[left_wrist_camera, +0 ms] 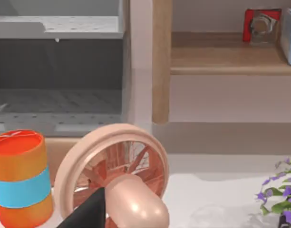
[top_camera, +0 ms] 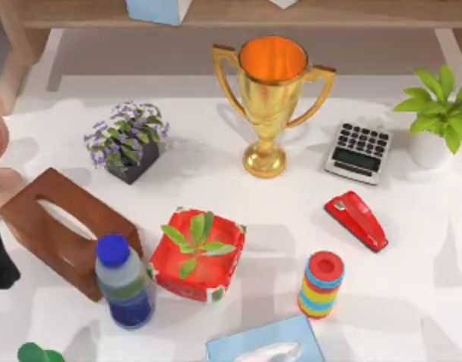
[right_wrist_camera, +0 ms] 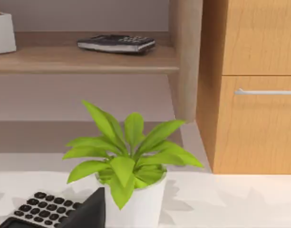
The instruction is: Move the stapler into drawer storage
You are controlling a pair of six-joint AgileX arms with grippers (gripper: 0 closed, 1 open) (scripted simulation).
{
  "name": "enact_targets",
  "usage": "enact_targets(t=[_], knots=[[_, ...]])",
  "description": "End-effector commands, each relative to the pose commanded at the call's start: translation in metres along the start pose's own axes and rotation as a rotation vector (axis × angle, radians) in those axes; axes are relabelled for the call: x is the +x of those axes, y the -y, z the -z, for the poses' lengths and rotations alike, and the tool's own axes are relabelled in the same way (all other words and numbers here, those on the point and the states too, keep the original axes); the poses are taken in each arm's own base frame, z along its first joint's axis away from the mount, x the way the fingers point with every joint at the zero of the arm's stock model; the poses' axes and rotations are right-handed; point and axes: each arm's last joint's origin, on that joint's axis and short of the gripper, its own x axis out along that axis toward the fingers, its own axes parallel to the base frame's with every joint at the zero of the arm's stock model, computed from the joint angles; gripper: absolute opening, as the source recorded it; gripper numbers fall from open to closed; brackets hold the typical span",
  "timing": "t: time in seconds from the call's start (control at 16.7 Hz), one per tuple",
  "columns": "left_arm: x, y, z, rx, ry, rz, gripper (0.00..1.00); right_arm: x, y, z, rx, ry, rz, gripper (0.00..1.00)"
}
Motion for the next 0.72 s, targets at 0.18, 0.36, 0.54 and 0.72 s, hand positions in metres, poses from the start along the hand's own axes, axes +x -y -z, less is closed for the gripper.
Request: enact_targets(t=[0.18, 0.36, 0.54, 0.72], knots=[[0.000, 0.000, 0.000, 0.000, 0.000, 0.000, 1.00, 0.000, 0.000, -0.002, -0.009, 0.004, 0.002, 1.00], [0.000, 0.000, 0.000, 0.000, 0.000, 0.000, 1.00, 0.003, 0.003, -0.021, -0.093, 0.034, 0.017, 1.00], [0.000, 0.000, 0.000, 0.000, 0.000, 0.000, 1.00, 0.016, 0.008, -0.051, -0.244, 0.060, 0.034, 1.00], [0.000, 0.000, 0.000, 0.000, 0.000, 0.000, 1.00, 0.045, 0.016, -0.083, -0.439, 0.067, 0.045, 1.00]])
